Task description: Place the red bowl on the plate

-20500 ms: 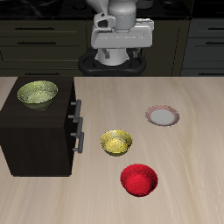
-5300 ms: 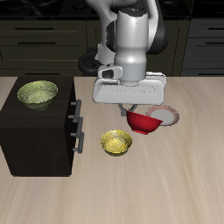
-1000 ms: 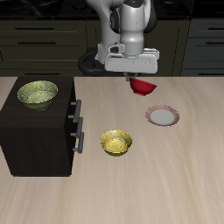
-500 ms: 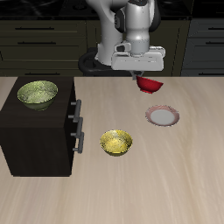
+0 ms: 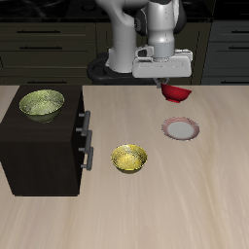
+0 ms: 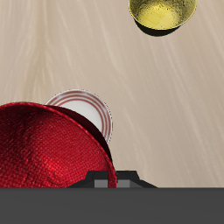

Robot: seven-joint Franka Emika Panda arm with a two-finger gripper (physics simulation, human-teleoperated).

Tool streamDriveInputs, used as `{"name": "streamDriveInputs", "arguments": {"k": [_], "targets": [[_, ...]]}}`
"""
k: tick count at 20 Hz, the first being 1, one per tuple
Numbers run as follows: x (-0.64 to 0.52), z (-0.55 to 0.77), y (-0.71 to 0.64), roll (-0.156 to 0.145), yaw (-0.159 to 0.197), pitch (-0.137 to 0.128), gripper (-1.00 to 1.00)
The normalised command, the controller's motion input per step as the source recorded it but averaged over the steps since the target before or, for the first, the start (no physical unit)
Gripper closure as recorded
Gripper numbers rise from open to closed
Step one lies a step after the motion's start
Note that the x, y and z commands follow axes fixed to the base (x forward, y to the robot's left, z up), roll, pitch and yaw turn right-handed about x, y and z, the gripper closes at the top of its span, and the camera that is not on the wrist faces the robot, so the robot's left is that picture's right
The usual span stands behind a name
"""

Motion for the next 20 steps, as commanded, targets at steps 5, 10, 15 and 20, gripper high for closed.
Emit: {"name": "streamDriveInputs", "arguments": {"k": [5,10,15,20], "targets": [[0.12,-0.08,0.28,0.010,0.004,0.012,1.00],[0.02,0.02,0.24,-0.002,-0.010,-0.011,1.00],[0.01,-0.03,0.24,0.010,0.001,0.006,1.00],[0.12,-0.06,0.19,-0.018,0.091,-0.041,1.00]]}}
